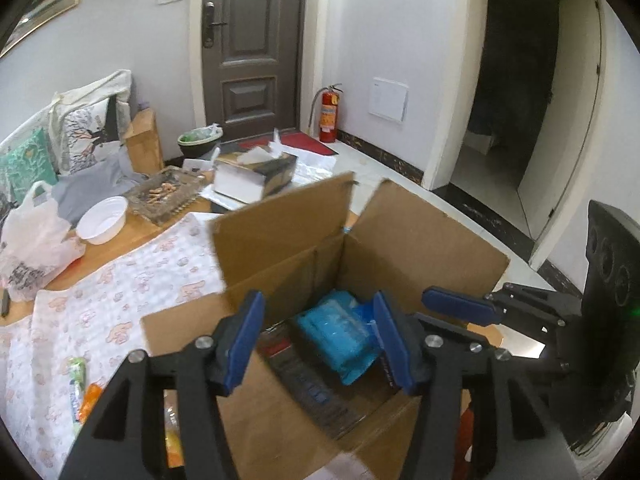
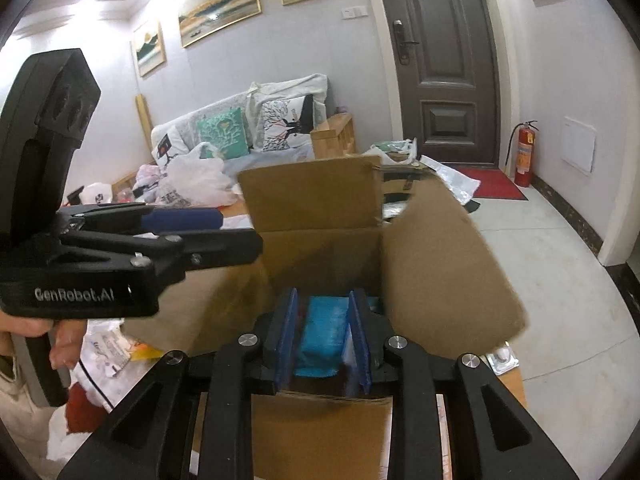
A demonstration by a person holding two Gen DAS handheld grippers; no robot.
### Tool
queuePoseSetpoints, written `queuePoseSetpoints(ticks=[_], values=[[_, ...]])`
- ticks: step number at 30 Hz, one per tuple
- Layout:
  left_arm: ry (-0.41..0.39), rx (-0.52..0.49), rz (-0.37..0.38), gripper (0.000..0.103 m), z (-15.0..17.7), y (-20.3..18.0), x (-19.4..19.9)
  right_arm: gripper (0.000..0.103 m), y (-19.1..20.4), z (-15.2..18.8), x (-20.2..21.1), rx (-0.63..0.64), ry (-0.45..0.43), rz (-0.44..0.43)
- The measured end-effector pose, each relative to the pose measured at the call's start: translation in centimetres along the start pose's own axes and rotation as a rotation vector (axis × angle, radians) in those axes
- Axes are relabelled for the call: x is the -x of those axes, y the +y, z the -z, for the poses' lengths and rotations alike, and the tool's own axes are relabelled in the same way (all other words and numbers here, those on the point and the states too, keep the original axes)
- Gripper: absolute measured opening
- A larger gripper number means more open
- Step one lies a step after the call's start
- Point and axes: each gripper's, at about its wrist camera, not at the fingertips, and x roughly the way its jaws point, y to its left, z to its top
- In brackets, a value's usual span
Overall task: Organize snacks
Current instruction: 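Grasp the white milk-candy bag with the left gripper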
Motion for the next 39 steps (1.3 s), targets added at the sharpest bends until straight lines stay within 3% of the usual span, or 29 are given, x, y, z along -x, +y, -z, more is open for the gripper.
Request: queuePoseSetpoints(ticks=[11,19,25,34,39], values=[[-0.102,0.113,-0.105,0.066,4.5,8.0,9.4,0.025,9.9,-1.4,1.2,0.099,-0.02,-0.168],[-0.121,0.232,-0.159,0.078,10.8,15.4,14.2,0.028,20.2,-0.5,-1.9,0.239,0.081,-0.249],[-0.087,0.327,-0.185,0.079,15.5,20.4,14.3,0.032,24.9,1.3,-5.9,0.298,0.193,-0.283],[-0.022,0.416,-0.128,0.079,20.3,25.1,11.5,0.059,27.4,4.8,-12.9,0.16,0.376,-0.354],[0.007,0.46,-0.018,0.079,21.6,26.8,9.4,0.068,28.5,5.8,-15.3,0.157,0.428,-0.305]])
